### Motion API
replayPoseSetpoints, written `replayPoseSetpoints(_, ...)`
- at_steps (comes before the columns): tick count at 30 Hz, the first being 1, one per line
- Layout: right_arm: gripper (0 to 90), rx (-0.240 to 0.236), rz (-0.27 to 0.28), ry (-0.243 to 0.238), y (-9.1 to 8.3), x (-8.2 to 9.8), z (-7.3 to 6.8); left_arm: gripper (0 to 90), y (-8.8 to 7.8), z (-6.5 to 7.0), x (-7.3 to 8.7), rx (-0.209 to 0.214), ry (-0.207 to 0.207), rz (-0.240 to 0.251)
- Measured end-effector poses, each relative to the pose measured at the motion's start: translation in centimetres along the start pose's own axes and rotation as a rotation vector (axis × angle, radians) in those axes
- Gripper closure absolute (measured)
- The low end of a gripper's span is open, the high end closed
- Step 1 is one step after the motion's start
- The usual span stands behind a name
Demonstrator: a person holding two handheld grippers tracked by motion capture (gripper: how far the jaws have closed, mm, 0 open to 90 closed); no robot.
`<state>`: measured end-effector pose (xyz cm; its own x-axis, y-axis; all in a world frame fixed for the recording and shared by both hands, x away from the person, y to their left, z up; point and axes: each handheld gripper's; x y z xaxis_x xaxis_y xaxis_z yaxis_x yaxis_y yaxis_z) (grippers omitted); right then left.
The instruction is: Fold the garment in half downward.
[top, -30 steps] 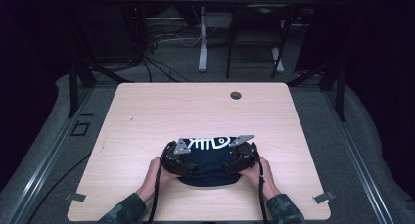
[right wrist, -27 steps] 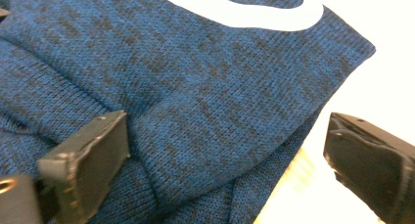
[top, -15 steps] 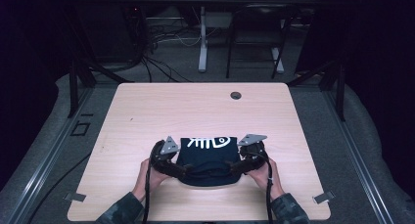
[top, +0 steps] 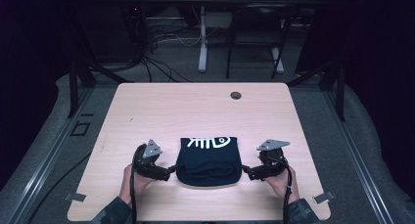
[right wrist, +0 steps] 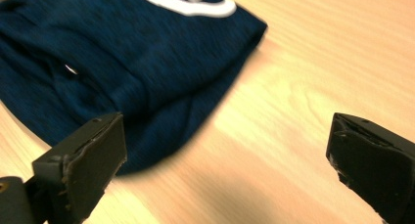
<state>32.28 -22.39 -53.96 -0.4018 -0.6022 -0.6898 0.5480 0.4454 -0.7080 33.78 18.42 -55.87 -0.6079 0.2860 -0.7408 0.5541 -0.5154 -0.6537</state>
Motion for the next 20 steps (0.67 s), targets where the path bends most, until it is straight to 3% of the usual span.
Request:
replayPoseSetpoints(9,1.3,-0.004,-0.084,0.028,0.8,2.2,0.6,3.2,0.9,-1.0,0.7,-0.024,-0.022,-0.039)
replayPoseSetpoints(20,1.3,-0.005,-0.134,0.060,1.9,3.8,1.6,3.4,2.1,-1.3,1.1,-0.036,-0.026,-0.078)
Point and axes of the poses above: each handheld gripper's, and its own axes: y roughly forward along the jaws, x roughly out of its underside, z roughly to its right, and after that the axes turned 15 degrees about -y, right-handed
